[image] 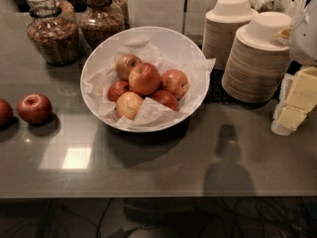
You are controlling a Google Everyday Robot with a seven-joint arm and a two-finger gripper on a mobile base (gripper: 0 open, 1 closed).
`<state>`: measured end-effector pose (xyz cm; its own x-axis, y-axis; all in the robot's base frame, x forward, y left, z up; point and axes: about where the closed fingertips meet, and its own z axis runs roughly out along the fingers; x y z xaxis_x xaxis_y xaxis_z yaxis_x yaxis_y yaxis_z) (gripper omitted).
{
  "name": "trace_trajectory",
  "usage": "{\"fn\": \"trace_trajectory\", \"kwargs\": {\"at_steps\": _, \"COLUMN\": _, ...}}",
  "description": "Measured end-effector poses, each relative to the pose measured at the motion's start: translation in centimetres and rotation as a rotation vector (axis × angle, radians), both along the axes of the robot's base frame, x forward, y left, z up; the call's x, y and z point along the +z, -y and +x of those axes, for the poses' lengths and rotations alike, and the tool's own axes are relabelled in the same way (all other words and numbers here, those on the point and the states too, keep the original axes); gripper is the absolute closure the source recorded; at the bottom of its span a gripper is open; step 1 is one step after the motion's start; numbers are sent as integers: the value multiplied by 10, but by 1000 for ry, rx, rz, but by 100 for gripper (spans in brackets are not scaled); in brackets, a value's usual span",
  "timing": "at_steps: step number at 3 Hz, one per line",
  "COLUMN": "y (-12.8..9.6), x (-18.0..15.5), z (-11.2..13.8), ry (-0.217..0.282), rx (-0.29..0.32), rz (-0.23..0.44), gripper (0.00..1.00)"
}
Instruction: Pick apple from white bowl
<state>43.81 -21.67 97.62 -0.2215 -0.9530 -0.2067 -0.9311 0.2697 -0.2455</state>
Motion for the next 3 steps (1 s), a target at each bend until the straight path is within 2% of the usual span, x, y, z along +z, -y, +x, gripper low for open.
{"fn": "trace_trajectory", "kwargs": {"at_steps": 1, "y": 0, "x": 0, "z": 0, "ry": 0, "rx": 0, "rz": 1, "gripper": 0}}
{"fn": "trace_trajectory", "kwargs": {"at_steps": 2, "y": -15, "x": -12, "z": 9, "ry": 6, "rx": 9, "rz": 70, "gripper": 0}}
{"fn": "trace_trajectory", "kwargs": {"at_steps": 3, "y": -57, "x": -29, "z": 25, "ry": -5, "rx": 60, "rz": 167, "gripper": 0}}
